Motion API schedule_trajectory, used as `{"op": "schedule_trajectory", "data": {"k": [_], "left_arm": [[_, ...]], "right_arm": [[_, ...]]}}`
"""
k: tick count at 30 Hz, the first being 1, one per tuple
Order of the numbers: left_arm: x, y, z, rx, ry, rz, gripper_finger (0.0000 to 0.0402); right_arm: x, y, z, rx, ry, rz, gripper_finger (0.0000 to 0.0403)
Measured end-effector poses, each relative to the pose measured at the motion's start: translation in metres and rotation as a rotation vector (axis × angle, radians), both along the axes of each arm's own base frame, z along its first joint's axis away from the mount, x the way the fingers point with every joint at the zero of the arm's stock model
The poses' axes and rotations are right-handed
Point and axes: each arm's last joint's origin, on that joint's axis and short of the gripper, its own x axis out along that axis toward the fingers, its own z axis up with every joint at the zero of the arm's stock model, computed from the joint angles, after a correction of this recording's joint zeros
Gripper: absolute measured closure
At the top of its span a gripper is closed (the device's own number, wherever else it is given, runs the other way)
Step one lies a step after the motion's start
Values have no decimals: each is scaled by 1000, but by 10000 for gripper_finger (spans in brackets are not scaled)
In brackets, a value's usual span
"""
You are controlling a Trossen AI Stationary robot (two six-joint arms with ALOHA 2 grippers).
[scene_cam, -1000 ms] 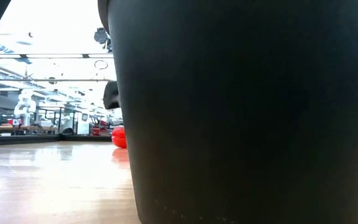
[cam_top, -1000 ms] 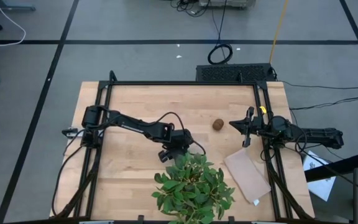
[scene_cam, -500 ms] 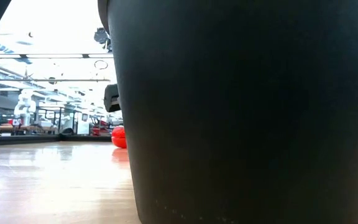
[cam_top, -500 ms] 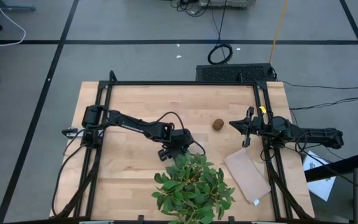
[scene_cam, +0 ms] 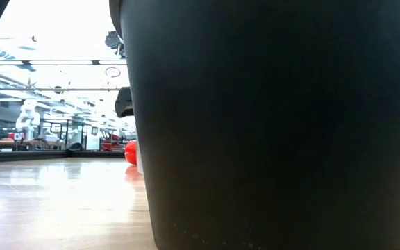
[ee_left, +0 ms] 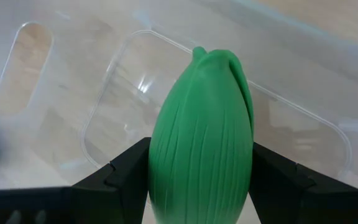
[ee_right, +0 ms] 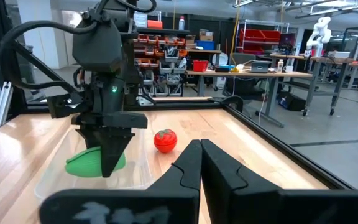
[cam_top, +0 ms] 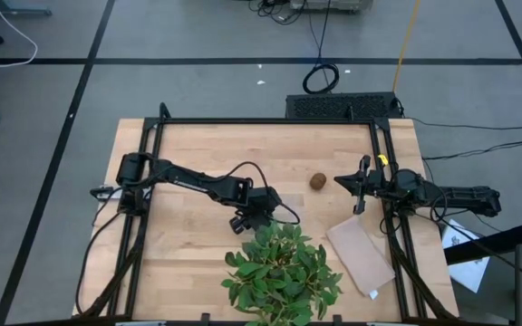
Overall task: Pick and placing Produce into tupperware
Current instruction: Put the green corn into the transparent bin
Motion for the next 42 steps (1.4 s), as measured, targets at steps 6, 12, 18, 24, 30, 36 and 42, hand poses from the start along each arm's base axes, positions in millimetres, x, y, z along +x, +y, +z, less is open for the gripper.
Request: {"op": "schedule_trajectory", "data": {"k": [6, 12, 18, 24, 30, 36, 42], "left_arm": [[4, -3, 14, 0, 12, 1, 179], [9, -3, 27, -22, 7, 18, 179], [8, -3, 23, -30, 41, 10, 179], [4, -3, 19, -52, 99, 72, 179], [4, -3, 19, -99, 123, 198, 179], [12, -3, 33, -187, 100, 361, 179], [13, -3, 42, -275, 141, 505, 179]], "right_arm": [[0, 0, 1, -1, -10, 0, 403], [0, 0, 2, -1, -17, 0, 403], [0, 0, 2, 2, -18, 0, 403], [0, 0, 2, 0, -21, 0, 403], [0, 0, 4, 0, -39, 0, 403], [0, 0, 4, 1, -44, 0, 403], [0, 0, 4, 1, -44, 0, 403]]}}
